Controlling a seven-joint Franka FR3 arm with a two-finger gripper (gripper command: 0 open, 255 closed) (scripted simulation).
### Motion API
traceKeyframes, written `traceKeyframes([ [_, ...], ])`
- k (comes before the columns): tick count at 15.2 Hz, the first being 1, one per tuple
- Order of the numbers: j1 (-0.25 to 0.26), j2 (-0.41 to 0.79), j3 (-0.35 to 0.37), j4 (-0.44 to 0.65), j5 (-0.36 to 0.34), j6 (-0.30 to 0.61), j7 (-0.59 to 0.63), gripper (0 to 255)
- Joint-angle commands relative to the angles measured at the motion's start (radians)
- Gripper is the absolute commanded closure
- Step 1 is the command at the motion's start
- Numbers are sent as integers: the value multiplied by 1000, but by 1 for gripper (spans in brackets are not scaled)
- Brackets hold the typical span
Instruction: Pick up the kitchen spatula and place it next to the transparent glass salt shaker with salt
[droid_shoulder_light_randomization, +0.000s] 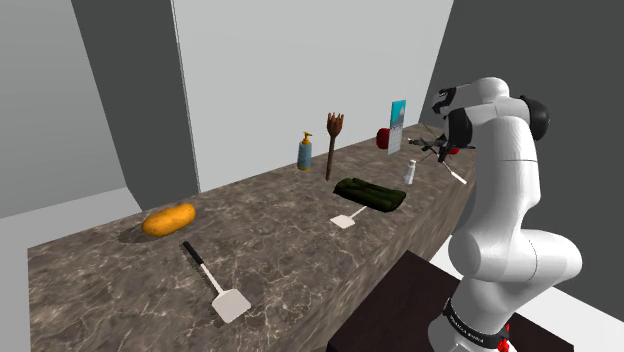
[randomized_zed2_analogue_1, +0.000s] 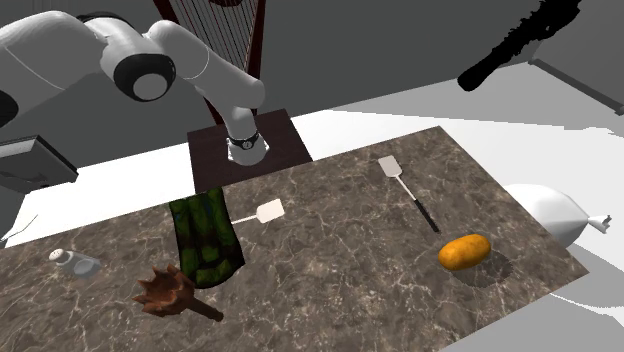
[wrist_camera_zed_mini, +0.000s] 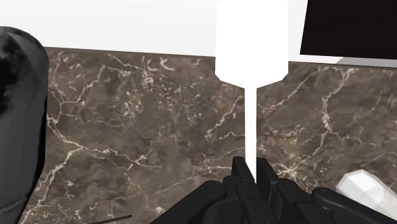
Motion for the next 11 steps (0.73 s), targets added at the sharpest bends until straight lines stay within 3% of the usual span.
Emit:
traceKeyframes([
  [1,5,-1,1,-30,2,28,-6,255],
  [11,11,33,14,-113,24,139,-28,255],
])
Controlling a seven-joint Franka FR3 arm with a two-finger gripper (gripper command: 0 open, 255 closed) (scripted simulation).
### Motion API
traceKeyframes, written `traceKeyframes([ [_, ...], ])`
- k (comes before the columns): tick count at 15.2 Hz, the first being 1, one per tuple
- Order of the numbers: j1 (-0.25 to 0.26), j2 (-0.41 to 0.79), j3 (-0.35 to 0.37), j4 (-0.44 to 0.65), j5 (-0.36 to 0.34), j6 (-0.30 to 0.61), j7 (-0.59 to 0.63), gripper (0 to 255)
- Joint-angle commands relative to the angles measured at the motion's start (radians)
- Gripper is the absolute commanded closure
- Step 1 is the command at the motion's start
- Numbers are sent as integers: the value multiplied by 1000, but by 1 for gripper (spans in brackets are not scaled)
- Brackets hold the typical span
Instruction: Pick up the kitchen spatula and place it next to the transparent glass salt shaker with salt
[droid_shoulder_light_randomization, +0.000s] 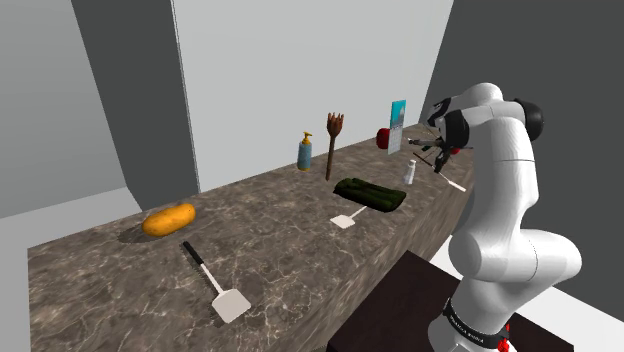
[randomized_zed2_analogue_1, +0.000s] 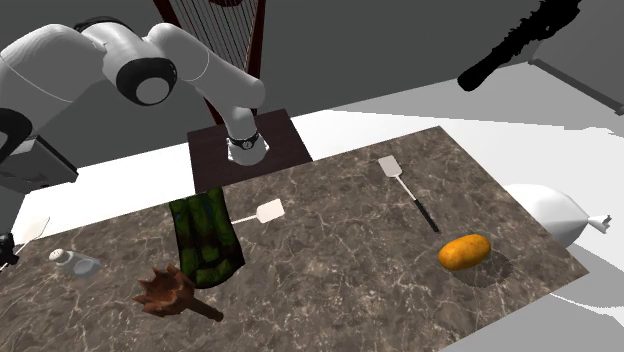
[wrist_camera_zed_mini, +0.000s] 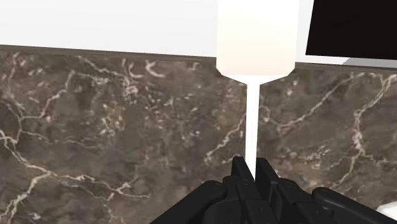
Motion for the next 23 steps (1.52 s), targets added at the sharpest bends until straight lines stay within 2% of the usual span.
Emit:
traceKeyframes([
  [1,-3,18,6,-14,9,30,-8,255],
  [9,-3,18,6,-13,9,30,-8,255],
  [10,-3,18,6,-13,9,30,-8,0],
  [15,-3,18,6,-13,9,30,-8,0],
  [19,-7,-24,-10,48,-14,-69,8,0],
  [23,-7,-24,-10,48,-14,-69,8,0],
])
